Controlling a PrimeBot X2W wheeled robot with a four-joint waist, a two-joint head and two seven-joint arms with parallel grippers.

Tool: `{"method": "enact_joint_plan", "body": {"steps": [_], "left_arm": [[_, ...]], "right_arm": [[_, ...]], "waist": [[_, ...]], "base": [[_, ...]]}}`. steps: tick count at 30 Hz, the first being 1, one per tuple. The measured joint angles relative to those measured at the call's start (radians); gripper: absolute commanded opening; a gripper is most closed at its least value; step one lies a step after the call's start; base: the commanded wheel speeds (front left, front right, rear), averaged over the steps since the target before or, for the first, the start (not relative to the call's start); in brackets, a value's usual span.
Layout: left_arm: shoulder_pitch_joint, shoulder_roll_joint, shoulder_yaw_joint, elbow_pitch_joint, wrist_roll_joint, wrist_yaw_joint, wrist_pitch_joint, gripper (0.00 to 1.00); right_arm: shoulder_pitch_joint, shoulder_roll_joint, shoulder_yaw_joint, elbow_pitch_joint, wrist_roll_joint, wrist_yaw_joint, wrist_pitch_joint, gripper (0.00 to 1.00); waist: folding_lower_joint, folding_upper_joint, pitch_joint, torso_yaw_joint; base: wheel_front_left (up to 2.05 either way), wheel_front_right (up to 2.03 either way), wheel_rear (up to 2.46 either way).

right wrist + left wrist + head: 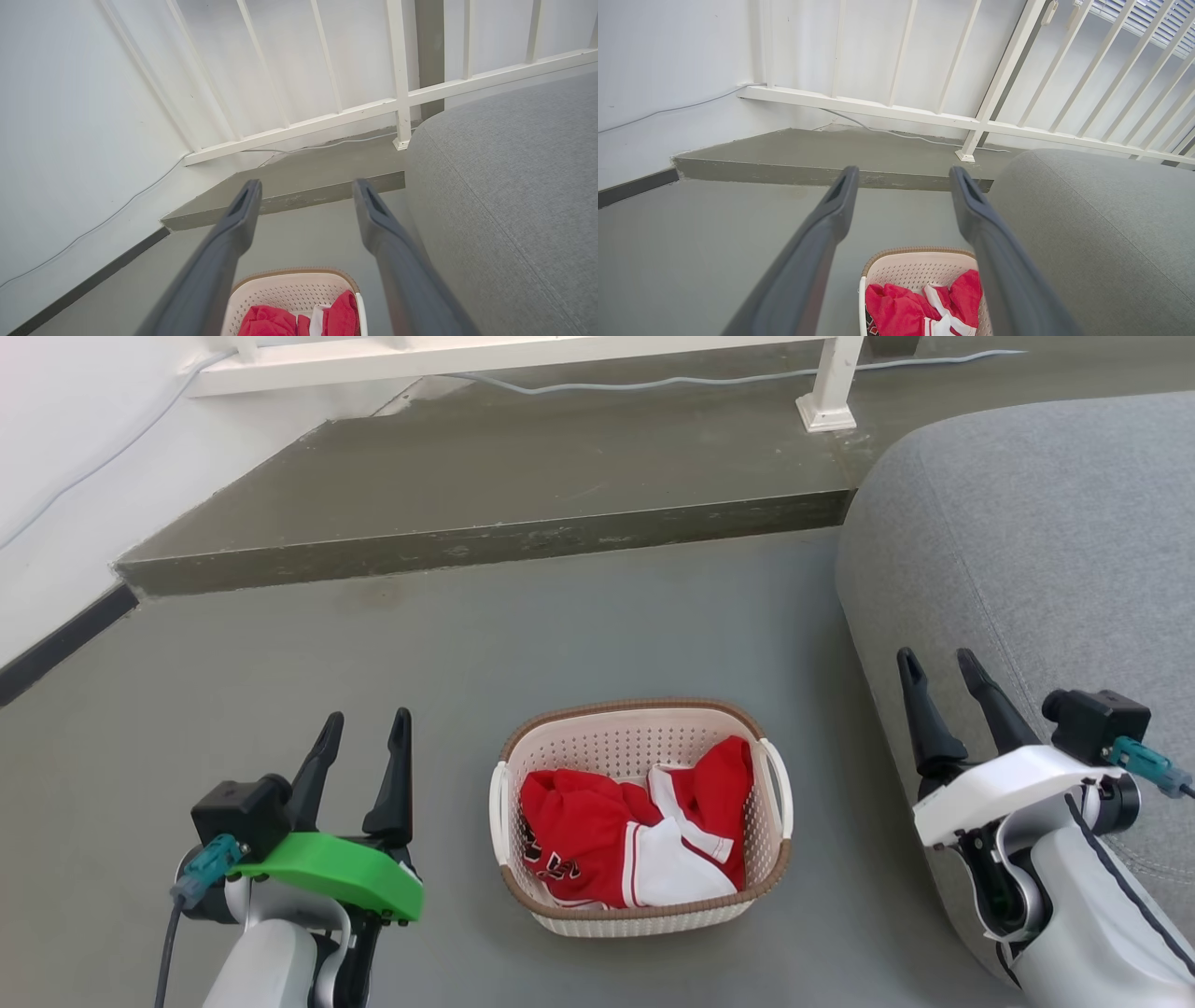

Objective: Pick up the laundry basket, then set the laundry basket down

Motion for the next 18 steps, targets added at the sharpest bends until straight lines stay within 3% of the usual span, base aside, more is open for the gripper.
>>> {"method": "enact_joint_plan", "body": {"steps": [3,4,18], "left_arm": [[0.006,-0.002,0.002,-0.004,0.009,-0.001,0.000,1.00],[0.009,-0.002,0.004,-0.008,0.009,-0.005,0.000,0.00],[0.042,-0.010,0.022,0.034,-0.067,-0.006,0.026,0.00]], "right_arm": [[0.012,0.004,-0.011,-0.006,-0.006,0.001,0.000,1.00],[0.013,0.005,-0.013,-0.009,-0.011,0.001,0.000,0.00],[0.062,0.037,-0.042,0.028,0.066,0.001,0.026,0.00]], "waist": [[0.0000,0.0000,0.000,0.002],[0.0000,0.0000,0.001,0.002],[0.0000,0.0000,-0.005,0.006]], "base": [[0.00,0.00,0.00],[0.00,0.00,0.00],[0.00,0.00,0.00]]}}
